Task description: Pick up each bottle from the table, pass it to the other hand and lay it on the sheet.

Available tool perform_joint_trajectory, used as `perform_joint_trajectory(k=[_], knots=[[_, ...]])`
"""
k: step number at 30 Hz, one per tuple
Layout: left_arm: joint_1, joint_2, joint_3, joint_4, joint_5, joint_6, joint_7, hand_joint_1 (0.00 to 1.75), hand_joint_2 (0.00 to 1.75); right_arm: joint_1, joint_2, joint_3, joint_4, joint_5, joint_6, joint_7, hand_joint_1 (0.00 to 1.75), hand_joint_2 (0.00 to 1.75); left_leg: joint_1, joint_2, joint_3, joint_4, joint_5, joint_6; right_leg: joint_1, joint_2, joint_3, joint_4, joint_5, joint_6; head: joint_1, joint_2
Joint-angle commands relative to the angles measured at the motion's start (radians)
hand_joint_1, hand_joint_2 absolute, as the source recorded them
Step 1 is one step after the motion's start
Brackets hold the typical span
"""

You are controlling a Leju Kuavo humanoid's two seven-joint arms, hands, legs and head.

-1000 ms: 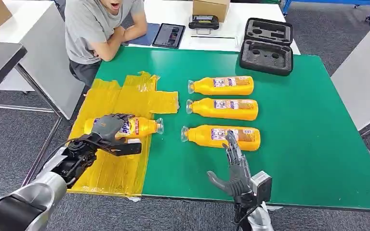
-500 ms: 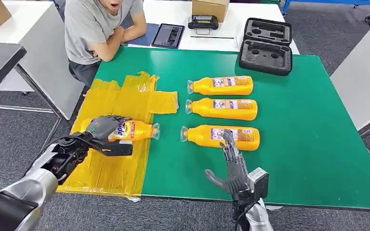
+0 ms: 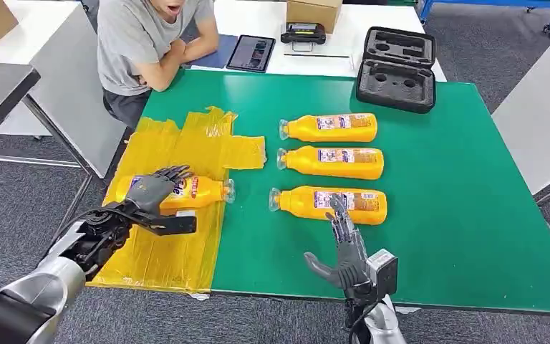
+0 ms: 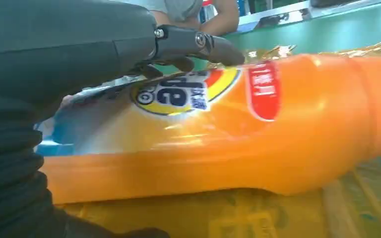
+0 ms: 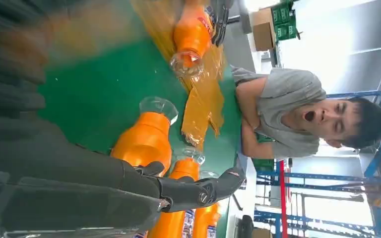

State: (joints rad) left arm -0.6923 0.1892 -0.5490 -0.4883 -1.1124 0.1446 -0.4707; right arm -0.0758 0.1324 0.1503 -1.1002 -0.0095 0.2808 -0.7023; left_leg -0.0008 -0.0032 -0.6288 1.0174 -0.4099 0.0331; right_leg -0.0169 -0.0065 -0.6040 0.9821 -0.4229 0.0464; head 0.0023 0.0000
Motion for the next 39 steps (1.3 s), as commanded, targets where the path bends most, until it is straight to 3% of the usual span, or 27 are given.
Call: perform_joint_trajectory(k=[1, 5, 9, 15, 21, 33, 39], knots=[[-0.025, -0.007, -0.037, -0.008, 0.008, -0.021, -0.016, 0.0, 1.75, -0.028, -0.014, 0.003, 0.049, 0.002, -0.009, 0.004, 0.0, 1.75, 0.001, 0.0, 0.002, 0.0, -0.001, -0.001, 0.001, 0.0, 0.002, -0.001, -0.001, -0.001, 0.0, 0.0], [-0.04, -0.024, -0.056, -0.027, 0.024, -0.053, -0.032, 0.0, 1.75, -0.023, -0.011, -0.004, 0.041, 0.007, -0.022, 0.004, 0.0, 1.75, 0.002, -0.001, 0.003, 0.001, -0.002, -0.002, 0.002, -0.001, 0.003, 0.0, -0.002, -0.002, 0.0, 0.0], [-0.024, -0.042, -0.06, -0.078, 0.034, 0.004, -0.033, 0.0, 1.75, -0.005, -0.014, -0.014, 0.026, 0.009, -0.03, 0.004, 0.0, 1.75, 0.001, -0.003, 0.003, 0.001, -0.001, -0.001, 0.001, -0.002, 0.004, 0.0, -0.002, -0.002, 0.0, 0.0], [0.032, -0.037, -0.042, -0.313, 0.116, 0.052, -0.071, 0.0, 1.75, 0.042, -0.013, -0.044, -0.021, 0.011, -0.042, 0.004, 0.0, 1.75, 0.001, -0.003, 0.002, 0.0, -0.001, -0.001, 0.001, -0.003, 0.003, -0.001, -0.002, -0.001, 0.0, 0.0], [0.309, -0.051, 0.057, -0.734, 0.363, 0.026, -0.206, 0.0, 1.75, 0.096, -0.001, -0.073, -0.131, 0.019, -0.067, 0.004, 0.0, 1.75, 0.0, 0.001, 0.006, -0.001, -0.004, -0.002, 0.0, 0.002, 0.006, -0.001, -0.003, -0.002, 0.0, 0.0], [0.309, -0.051, 0.057, -0.734, 0.363, 0.026, -0.206, 0.0, 1.75, 0.096, -0.001, -0.073, -0.131, 0.019, -0.067, 0.004, 0.0, 1.75, 0.001, 0.0, 0.002, 0.0, -0.003, -0.003, 0.001, 0.001, 0.002, -0.001, -0.002, -0.003, 0.0, 0.0], [0.445, -0.047, 0.05, -0.875, 0.574, 0.034, -0.227, 0.0, 1.75, 0.123, 0.005, -0.097, -0.161, -0.007, -0.082, 0.004, 0.0, 1.75, 0.0, 0.002, 0.002, -0.001, -0.003, -0.002, 0.0, 0.003, 0.002, -0.001, -0.002, -0.002, 0.0, 0.0]])
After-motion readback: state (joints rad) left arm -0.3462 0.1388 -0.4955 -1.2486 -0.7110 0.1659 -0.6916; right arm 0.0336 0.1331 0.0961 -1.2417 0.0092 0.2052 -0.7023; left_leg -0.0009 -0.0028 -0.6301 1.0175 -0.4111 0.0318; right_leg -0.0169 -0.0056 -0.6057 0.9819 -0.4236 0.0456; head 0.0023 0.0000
